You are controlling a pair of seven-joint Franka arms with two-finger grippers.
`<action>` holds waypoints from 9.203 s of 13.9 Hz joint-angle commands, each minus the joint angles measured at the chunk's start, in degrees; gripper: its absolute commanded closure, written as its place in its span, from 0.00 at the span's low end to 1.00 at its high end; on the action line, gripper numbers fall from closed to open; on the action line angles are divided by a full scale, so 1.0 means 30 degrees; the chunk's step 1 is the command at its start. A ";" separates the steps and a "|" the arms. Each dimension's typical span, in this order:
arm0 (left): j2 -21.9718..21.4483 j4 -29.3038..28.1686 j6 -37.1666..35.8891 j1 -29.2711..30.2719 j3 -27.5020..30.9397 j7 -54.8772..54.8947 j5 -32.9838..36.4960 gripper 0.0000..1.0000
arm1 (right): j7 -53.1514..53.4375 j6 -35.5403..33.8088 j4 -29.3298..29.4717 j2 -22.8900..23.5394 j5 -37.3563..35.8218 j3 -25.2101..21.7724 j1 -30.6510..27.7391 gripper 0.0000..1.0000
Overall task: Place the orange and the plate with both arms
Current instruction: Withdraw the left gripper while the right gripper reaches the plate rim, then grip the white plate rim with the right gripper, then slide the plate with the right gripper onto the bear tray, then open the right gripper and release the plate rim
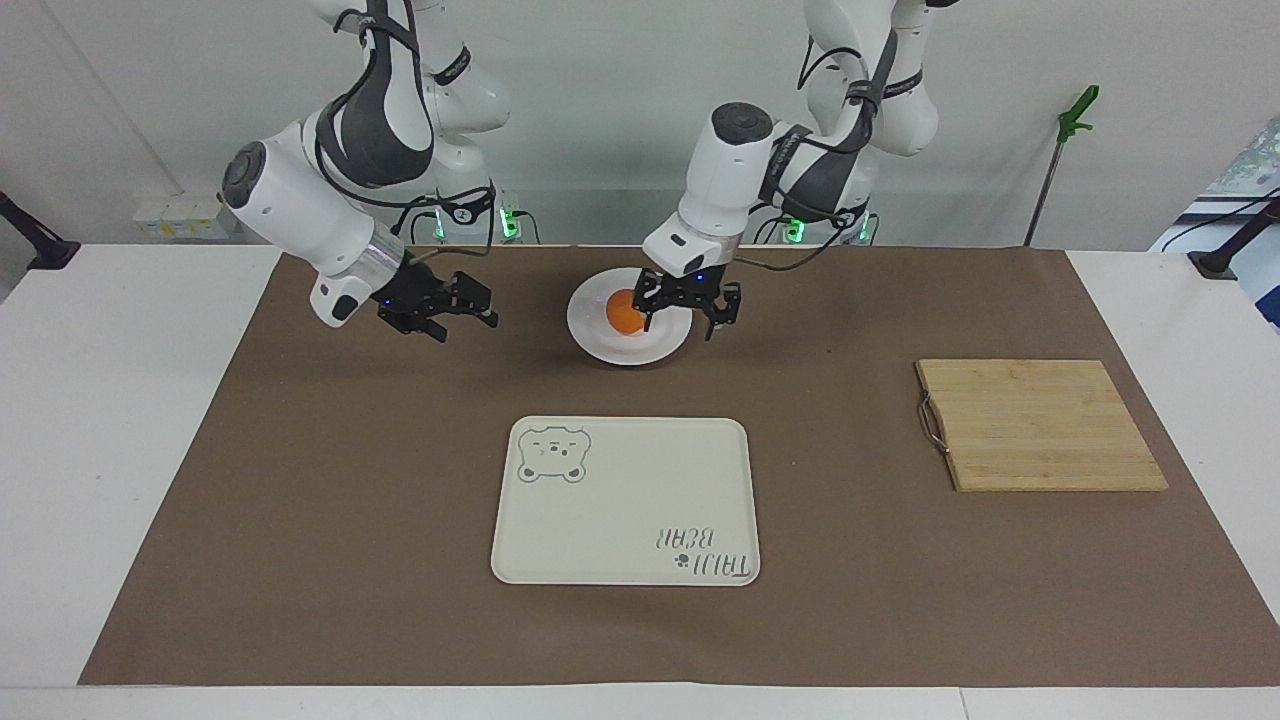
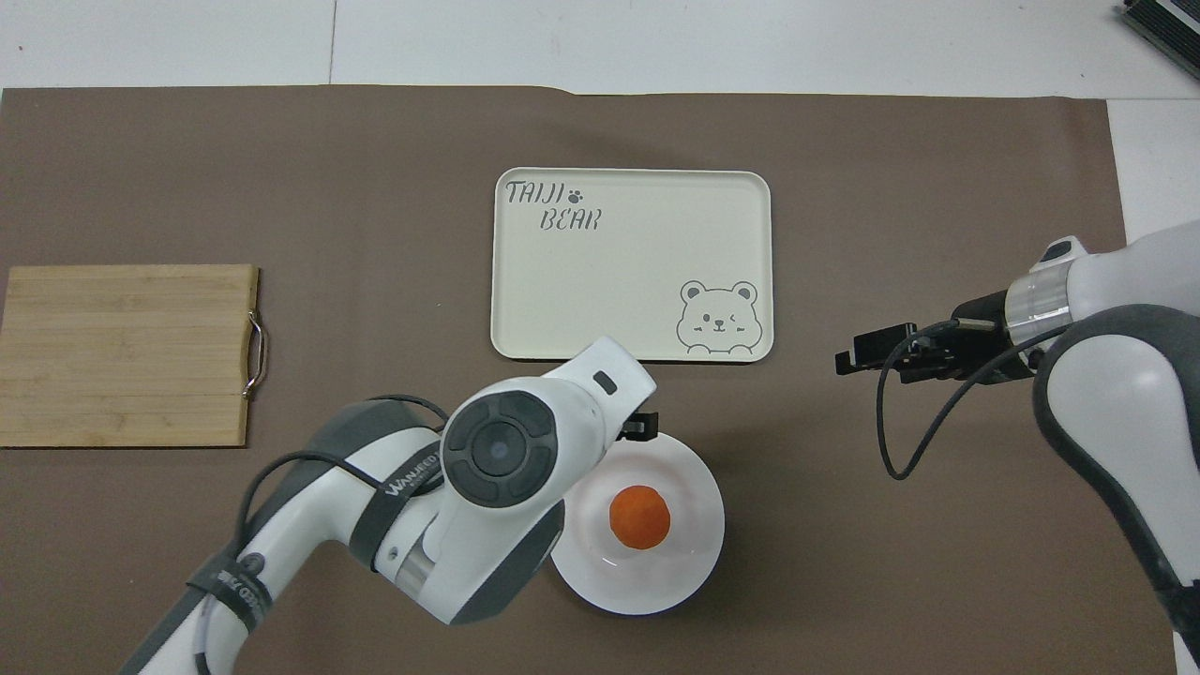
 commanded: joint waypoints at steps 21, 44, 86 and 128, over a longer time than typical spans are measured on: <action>-0.2156 0.9220 -1.4907 1.1568 -0.0165 1.4516 0.2488 0.00 | -1.2742 0.4968 -1.0021 -0.0714 1.3096 -0.0029 0.3586 0.00; -0.2128 0.9247 -1.4760 1.1568 -0.0195 1.4486 0.2488 0.00 | -1.1805 0.4501 -0.8616 -0.0245 1.3155 -0.0029 0.4143 1.00; -0.2128 0.9218 -1.4760 1.1568 -0.0195 1.4486 0.2488 0.00 | -0.6912 0.0894 0.5147 0.7452 1.3504 -0.0234 -0.0282 1.00; -0.2157 0.9218 -1.4760 1.1568 -0.0195 1.4486 0.2488 0.00 | -0.2555 0.6814 0.6912 0.9045 0.2386 -0.0234 0.1946 0.00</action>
